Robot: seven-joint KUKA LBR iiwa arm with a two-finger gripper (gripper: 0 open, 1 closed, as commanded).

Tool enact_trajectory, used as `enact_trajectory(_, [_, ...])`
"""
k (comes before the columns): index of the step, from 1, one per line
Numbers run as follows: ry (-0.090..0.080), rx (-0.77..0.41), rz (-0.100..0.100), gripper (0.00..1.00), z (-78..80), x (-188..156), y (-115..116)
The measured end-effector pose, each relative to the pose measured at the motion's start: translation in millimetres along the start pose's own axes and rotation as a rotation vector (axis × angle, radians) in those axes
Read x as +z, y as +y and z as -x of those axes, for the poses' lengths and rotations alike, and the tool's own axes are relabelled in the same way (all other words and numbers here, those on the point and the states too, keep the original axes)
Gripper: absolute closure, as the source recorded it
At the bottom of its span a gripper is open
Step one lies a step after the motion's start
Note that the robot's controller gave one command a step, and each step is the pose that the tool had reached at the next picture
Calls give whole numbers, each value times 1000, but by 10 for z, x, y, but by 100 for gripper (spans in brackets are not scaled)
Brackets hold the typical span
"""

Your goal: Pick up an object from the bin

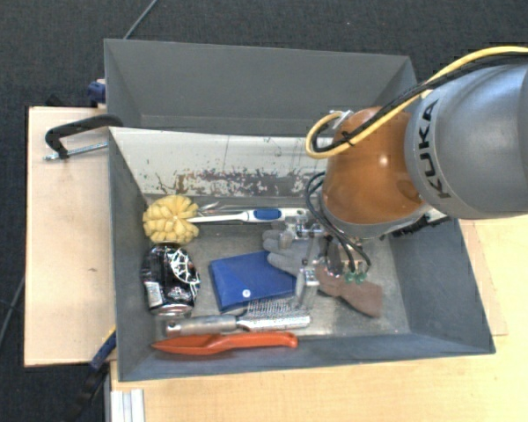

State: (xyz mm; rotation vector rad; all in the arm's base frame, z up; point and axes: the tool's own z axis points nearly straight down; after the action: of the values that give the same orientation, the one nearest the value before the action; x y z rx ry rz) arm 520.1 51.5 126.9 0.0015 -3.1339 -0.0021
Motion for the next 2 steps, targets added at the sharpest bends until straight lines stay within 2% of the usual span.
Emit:
enact_trajectory(1, [-8,1,0,0,20,-43,-2])
enact_trajectory(2, [-9,123,2,0,169,256,-77])
